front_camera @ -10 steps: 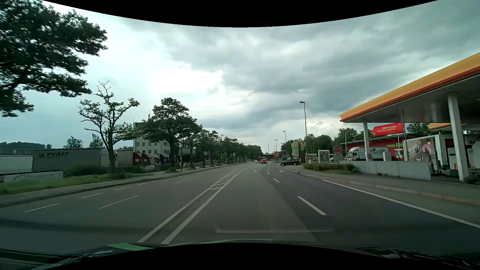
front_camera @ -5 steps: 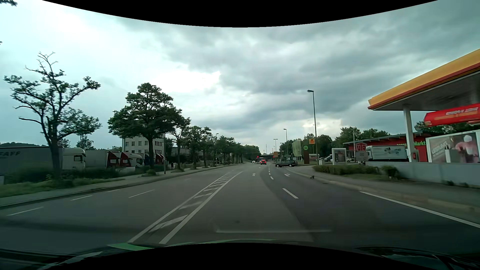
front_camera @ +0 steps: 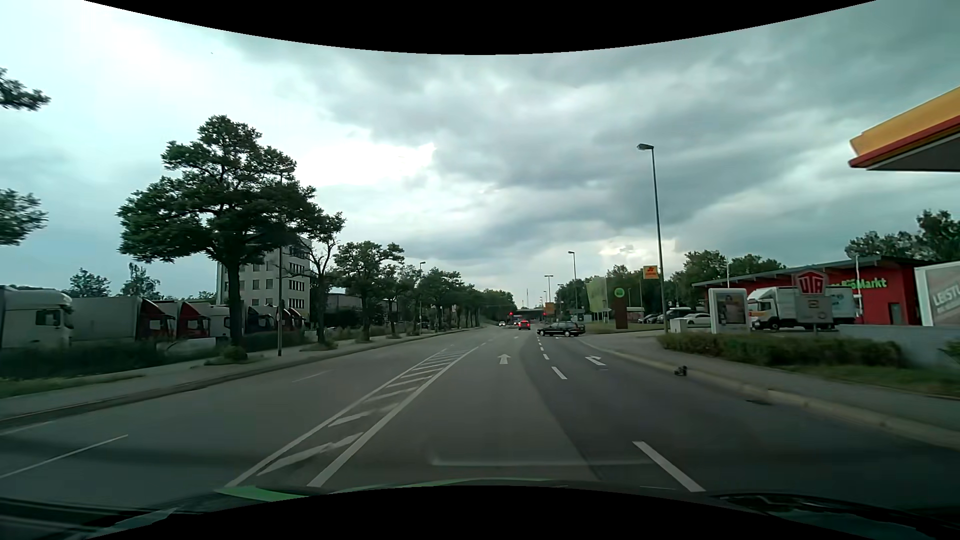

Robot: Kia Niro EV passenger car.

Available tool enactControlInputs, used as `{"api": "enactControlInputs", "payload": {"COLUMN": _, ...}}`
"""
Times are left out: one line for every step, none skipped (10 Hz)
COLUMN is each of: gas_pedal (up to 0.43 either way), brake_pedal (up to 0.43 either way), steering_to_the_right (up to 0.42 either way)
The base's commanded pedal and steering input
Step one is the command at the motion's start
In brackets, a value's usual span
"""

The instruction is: Follow the waypoints while adhering to traffic rules and regulations

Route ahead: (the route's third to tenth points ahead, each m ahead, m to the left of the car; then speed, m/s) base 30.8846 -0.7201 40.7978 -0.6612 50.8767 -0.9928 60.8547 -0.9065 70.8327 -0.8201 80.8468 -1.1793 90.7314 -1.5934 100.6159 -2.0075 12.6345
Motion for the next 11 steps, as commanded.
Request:
{"api": "enactControlInputs", "payload": {"gas_pedal": 0.000, "brake_pedal": 0.000, "steering_to_the_right": 0.009}}
{"api": "enactControlInputs", "payload": {"gas_pedal": 0.000, "brake_pedal": 0.000, "steering_to_the_right": 0.010}}
{"api": "enactControlInputs", "payload": {"gas_pedal": 0.000, "brake_pedal": 0.006, "steering_to_the_right": 0.010}}
{"api": "enactControlInputs", "payload": {"gas_pedal": 0.000, "brake_pedal": 0.018, "steering_to_the_right": 0.009}}
{"api": "enactControlInputs", "payload": {"gas_pedal": 0.000, "brake_pedal": 0.037, "steering_to_the_right": 0.009}}
{"api": "enactControlInputs", "payload": {"gas_pedal": 0.000, "brake_pedal": 0.061, "steering_to_the_right": 0.009}}
{"api": "enactControlInputs", "payload": {"gas_pedal": 0.000, "brake_pedal": 0.085, "steering_to_the_right": 0.010}}
{"api": "enactControlInputs", "payload": {"gas_pedal": 0.000, "brake_pedal": 0.098, "steering_to_the_right": 0.009}}
{"api": "enactControlInputs", "payload": {"gas_pedal": 0.000, "brake_pedal": 0.116, "steering_to_the_right": 0.010}}
{"api": "enactControlInputs", "payload": {"gas_pedal": 0.000, "brake_pedal": 0.128, "steering_to_the_right": 0.009}}
{"api": "enactControlInputs", "payload": {"gas_pedal": 0.000, "brake_pedal": 0.146, "steering_to_the_right": 0.009}}
